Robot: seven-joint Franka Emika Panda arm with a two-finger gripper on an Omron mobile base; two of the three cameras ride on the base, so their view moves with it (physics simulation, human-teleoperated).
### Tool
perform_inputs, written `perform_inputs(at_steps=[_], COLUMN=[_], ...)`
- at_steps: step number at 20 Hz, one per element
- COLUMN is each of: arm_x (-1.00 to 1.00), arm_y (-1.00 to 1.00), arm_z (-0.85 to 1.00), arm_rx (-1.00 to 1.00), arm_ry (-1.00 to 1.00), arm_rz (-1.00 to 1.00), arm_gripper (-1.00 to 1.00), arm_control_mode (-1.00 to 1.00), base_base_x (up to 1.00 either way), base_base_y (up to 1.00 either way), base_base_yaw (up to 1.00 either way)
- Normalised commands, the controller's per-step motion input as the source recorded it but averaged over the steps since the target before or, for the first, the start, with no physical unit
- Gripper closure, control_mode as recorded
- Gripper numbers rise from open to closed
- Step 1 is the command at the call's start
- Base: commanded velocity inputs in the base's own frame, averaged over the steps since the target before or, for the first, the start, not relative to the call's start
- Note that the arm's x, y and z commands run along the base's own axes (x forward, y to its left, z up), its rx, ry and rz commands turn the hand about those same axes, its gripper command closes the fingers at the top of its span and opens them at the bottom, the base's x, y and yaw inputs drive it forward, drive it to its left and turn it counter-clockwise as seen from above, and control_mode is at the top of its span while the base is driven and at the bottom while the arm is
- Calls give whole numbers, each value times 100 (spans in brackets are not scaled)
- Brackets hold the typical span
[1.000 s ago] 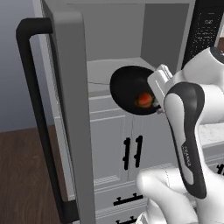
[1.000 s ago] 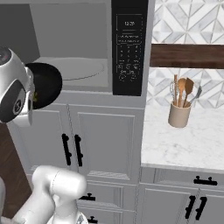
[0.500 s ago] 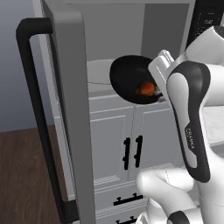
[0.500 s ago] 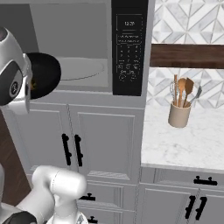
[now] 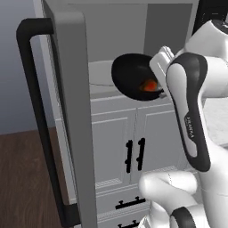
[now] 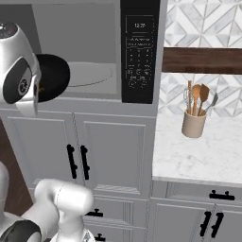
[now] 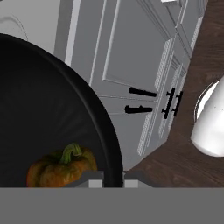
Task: Pick the bell pepper from the sink and place it in the bowl. Then pick the bowl and place it in the microwave. Then close the microwave door and press the start button.
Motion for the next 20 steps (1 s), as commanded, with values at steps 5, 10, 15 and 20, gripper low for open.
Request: perform_inputs(at_steps=[5, 10, 15, 20], arm_x=[36, 53, 57, 64], arm_y=[-12, -11, -3, 0], arm_z=[0, 0, 0, 0], arm_rx=[0, 0, 0, 0], arm_ry=[0, 0, 0, 0], arm_rz=[0, -1, 0, 0], arm_gripper=[100, 100, 100, 100], arm_control_mode=[-100, -100, -100, -100], base_base_x=[0, 0, 0, 0], base_base_y=[0, 0, 0, 0], base_base_yaw=[0, 0, 0, 0])
